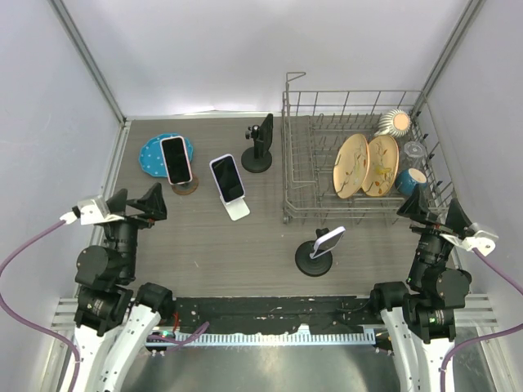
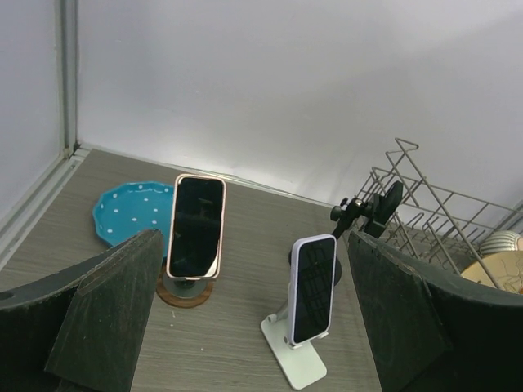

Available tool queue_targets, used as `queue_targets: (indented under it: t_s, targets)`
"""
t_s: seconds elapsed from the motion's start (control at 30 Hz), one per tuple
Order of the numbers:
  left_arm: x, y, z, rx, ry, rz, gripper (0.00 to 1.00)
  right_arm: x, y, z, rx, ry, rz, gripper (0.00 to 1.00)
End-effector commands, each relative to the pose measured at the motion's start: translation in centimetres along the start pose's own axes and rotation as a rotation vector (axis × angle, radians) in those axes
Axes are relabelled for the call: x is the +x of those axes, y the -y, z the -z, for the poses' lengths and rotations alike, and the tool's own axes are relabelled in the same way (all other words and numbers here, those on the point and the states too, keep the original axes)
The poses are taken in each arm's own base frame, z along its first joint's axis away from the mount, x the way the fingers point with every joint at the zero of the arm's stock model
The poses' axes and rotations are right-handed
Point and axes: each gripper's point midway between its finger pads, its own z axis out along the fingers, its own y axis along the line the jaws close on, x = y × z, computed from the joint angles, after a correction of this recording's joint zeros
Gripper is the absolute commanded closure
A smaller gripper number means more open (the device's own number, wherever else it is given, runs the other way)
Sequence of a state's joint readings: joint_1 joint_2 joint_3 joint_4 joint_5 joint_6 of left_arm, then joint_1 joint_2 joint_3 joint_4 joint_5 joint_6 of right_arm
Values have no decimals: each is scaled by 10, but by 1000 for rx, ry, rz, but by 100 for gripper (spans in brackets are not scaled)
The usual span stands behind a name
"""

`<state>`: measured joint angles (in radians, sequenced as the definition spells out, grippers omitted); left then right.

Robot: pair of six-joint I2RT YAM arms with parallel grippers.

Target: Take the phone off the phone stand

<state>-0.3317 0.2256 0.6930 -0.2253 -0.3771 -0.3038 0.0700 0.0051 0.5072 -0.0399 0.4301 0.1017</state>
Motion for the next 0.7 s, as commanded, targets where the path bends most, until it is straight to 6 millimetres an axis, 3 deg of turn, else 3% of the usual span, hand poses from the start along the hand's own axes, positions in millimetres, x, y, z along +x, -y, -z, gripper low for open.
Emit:
queue_targets:
  t_s: [0.0, 0.23, 0.3, 0.33, 0.37, 0.43, 0.47, 0.53, 0.57, 0.6, 0.63, 0.67]
  targets:
    - [2, 22, -8, 107, -19, -22, 0, -17, -5, 1, -20, 36, -49, 0]
    - [24, 53, -19, 250, -143, -59, 0, -18, -10, 3, -41, 20, -60, 0]
    - [30, 57, -21, 269, -176, -63, 0, -23, -24, 4, -112, -9, -59, 0]
    - [30, 58, -21, 273, -179, -64, 0, -11, -28, 6, -130, -78, -50, 0]
    - [31, 59, -20, 278, -182, -64, 0, -17, -35, 2, -149, -108, -46, 0]
    - [32, 58, -20, 278, -185, -65, 0, -2, -52, 5, -231, -230, -23, 0]
    - [31, 57, -20, 273, -179, -68, 0, -16, -62, 5, -273, -239, -27, 0]
    - [31, 56, -20, 269, -178, -66, 0, 8, -75, 4, -319, -395, -18, 0]
    - [31, 57, -19, 272, -177, -66, 0, 0, -82, 4, -333, -422, -41, 0]
    - [31, 57, -19, 275, -178, -66, 0, 13, -86, 0, -334, -492, -31, 0]
    - [29, 58, -17, 279, -173, -62, 0, 25, -96, 12, -401, -585, -39, 0]
    - [29, 58, -17, 283, -171, -63, 0, 20, -100, 13, -409, -606, -50, 0]
